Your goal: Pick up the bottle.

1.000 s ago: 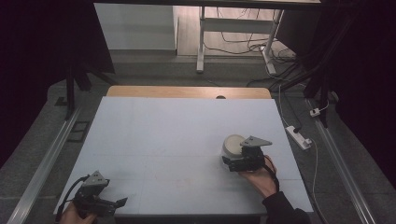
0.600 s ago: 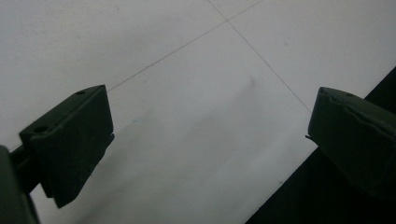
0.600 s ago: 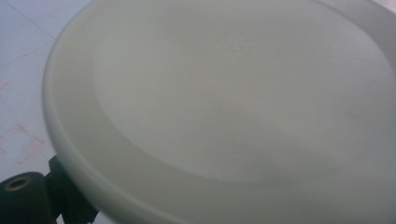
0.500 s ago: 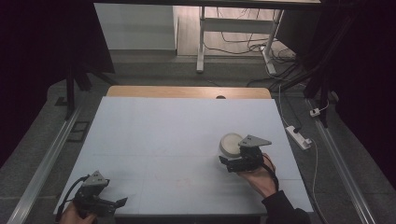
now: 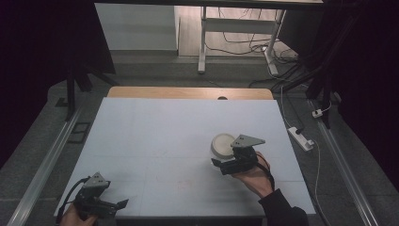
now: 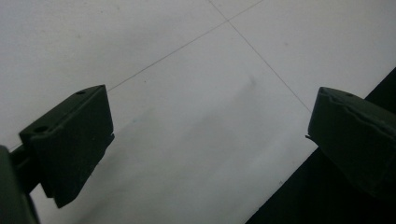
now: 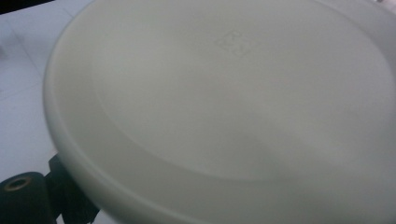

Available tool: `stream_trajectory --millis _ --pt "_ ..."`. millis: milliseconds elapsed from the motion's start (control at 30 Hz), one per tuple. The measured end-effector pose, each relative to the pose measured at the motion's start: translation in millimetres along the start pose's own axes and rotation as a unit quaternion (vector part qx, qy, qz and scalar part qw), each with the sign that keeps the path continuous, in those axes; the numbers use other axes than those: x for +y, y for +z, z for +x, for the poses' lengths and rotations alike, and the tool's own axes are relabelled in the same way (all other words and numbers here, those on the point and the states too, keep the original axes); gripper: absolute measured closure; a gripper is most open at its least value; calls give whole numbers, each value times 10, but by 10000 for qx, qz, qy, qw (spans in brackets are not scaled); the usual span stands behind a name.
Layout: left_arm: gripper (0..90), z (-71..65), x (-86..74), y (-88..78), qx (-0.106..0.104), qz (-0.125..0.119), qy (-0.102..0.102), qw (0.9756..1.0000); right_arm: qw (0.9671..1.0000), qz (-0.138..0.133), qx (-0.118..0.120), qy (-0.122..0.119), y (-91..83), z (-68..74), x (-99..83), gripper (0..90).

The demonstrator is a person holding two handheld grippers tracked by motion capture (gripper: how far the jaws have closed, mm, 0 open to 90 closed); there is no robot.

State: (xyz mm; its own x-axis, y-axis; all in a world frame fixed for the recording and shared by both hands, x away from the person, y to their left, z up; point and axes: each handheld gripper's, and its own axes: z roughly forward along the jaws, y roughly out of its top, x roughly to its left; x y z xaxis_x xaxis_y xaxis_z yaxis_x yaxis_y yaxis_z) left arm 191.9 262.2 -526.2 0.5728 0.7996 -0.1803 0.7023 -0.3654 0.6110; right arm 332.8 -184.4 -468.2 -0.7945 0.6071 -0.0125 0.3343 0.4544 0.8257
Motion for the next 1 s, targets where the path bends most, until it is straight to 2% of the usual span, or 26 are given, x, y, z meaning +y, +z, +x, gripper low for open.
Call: stream_trajectory --millis 467,1000 --pt "9 1 0 1 3 -1 -9 10000 9987 -106 489 -59 120 171 126 64" --pt "9 3 -1 -1 -25 -11 -23 10000 9970 -38 705 -306 308 358 247 64"
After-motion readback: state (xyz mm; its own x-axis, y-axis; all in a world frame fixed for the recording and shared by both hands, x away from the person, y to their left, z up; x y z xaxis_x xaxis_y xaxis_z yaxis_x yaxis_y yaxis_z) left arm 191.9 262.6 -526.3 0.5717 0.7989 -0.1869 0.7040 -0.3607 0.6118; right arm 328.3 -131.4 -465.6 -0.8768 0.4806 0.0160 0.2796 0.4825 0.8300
